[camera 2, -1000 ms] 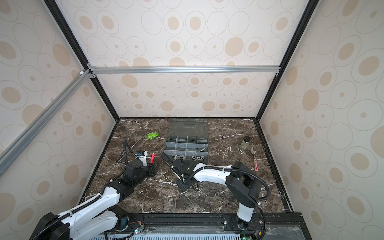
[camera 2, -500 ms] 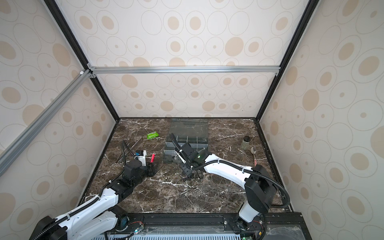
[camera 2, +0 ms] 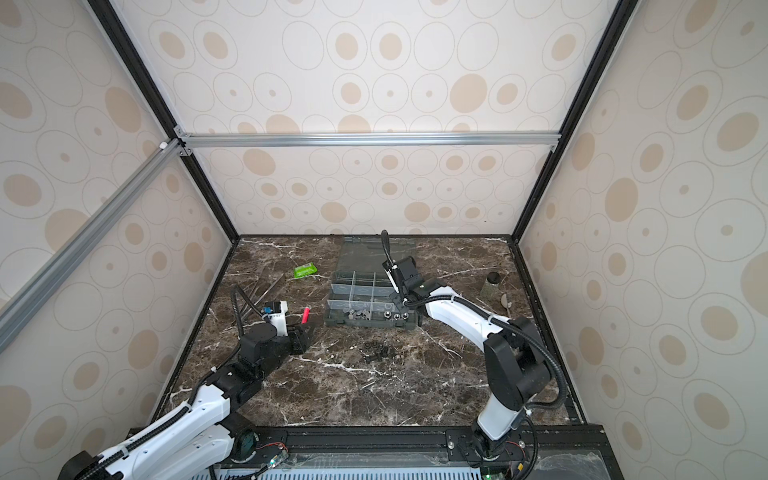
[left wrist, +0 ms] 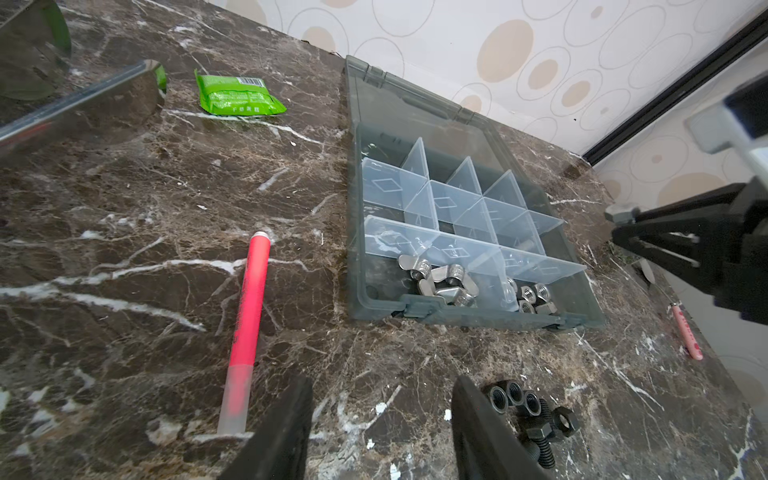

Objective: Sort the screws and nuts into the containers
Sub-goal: 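Carry the bolt with the right gripper into the bolt compartment and release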

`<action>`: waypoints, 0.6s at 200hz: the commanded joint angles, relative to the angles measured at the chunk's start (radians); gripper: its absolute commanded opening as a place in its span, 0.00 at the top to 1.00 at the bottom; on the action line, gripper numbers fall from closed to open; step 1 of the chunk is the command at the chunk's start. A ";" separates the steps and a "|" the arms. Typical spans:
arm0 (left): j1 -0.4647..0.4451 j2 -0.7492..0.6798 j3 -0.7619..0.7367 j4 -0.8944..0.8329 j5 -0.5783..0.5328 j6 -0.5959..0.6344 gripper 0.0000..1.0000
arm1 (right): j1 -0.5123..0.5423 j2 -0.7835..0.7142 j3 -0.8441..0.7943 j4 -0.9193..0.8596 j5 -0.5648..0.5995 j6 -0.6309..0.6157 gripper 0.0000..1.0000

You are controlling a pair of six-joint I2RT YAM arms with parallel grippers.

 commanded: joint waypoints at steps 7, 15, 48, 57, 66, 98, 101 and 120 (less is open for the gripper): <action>0.008 -0.025 -0.008 -0.015 0.009 -0.022 0.46 | -0.015 0.068 0.037 0.055 0.020 -0.107 0.83; 0.008 -0.029 -0.012 -0.014 0.011 -0.021 0.46 | -0.014 0.080 0.043 0.058 0.022 -0.116 0.83; 0.009 -0.031 -0.009 -0.012 -0.008 -0.010 0.46 | -0.018 0.125 0.049 0.088 0.035 -0.152 0.83; 0.009 -0.026 -0.004 -0.009 -0.008 -0.006 0.46 | -0.019 0.135 0.051 0.094 0.034 -0.158 0.83; 0.008 -0.019 0.001 -0.008 -0.007 -0.003 0.46 | -0.020 0.144 0.055 0.094 0.034 -0.162 0.83; 0.008 0.004 0.008 -0.007 0.003 -0.001 0.46 | -0.024 0.156 0.062 0.087 0.022 -0.159 0.77; 0.008 0.005 0.008 -0.007 0.004 -0.002 0.46 | -0.023 0.156 0.061 0.088 0.022 -0.158 0.76; 0.008 0.004 0.006 -0.003 0.003 -0.004 0.46 | -0.024 0.144 0.052 0.087 0.019 -0.155 0.69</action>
